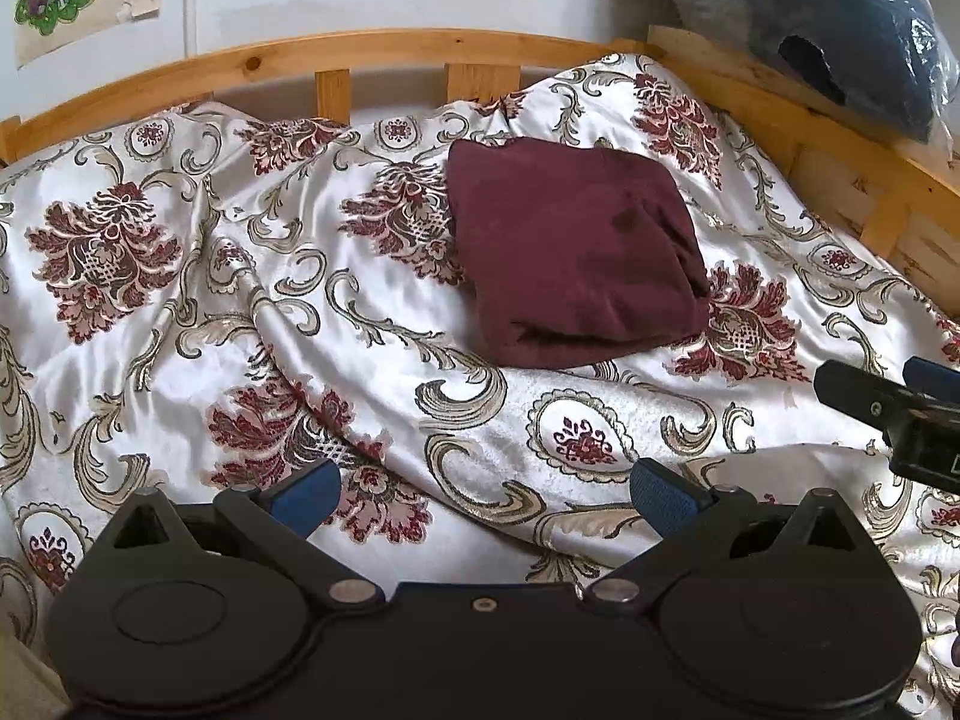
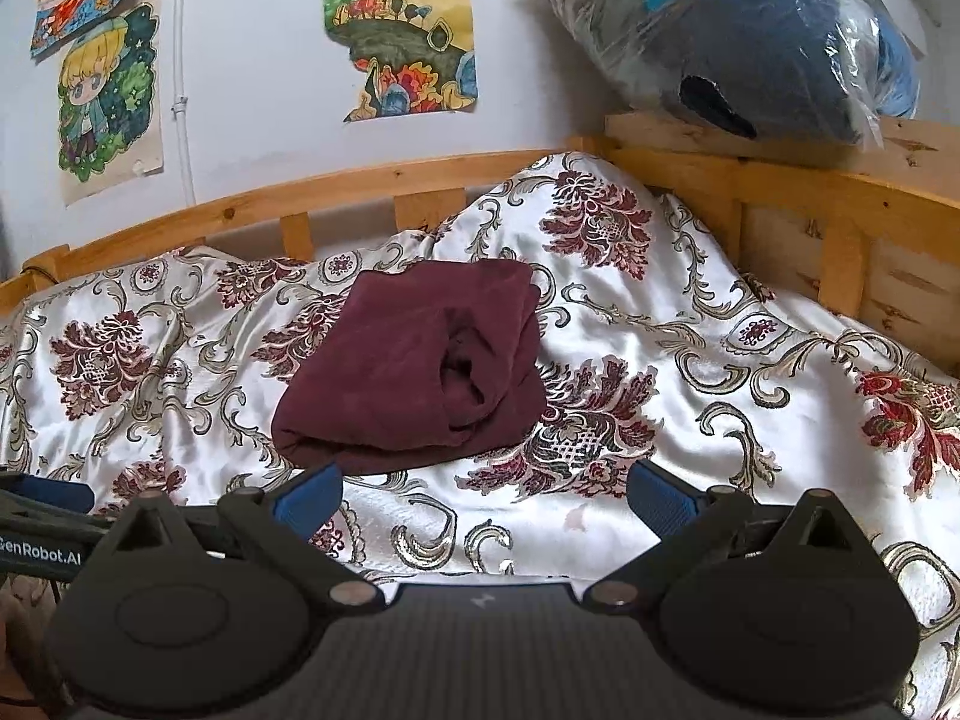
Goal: Fold small clothes
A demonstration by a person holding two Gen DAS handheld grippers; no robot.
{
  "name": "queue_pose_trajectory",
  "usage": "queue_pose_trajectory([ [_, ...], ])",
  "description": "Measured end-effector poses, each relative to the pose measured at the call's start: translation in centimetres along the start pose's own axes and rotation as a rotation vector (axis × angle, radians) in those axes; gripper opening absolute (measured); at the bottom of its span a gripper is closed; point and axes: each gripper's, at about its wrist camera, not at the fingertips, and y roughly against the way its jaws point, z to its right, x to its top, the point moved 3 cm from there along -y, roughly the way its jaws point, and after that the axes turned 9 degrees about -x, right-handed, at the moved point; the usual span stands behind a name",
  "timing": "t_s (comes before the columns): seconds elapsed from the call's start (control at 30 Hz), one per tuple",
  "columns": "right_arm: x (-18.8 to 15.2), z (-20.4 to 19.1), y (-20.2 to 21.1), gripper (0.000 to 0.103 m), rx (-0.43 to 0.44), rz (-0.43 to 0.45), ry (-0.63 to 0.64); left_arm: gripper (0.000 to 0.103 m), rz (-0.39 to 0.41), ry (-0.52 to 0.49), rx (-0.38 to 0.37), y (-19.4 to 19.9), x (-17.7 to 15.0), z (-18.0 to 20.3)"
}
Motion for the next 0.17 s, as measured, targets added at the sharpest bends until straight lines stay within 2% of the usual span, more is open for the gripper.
queue_pose_trajectory([
  [0.17,-0.47,0.05,-0.82,0.103,-0.002,-0.049,-0.009,0.102,-0.019,0.004,0.006,-0.34,-0.07,-0.05],
])
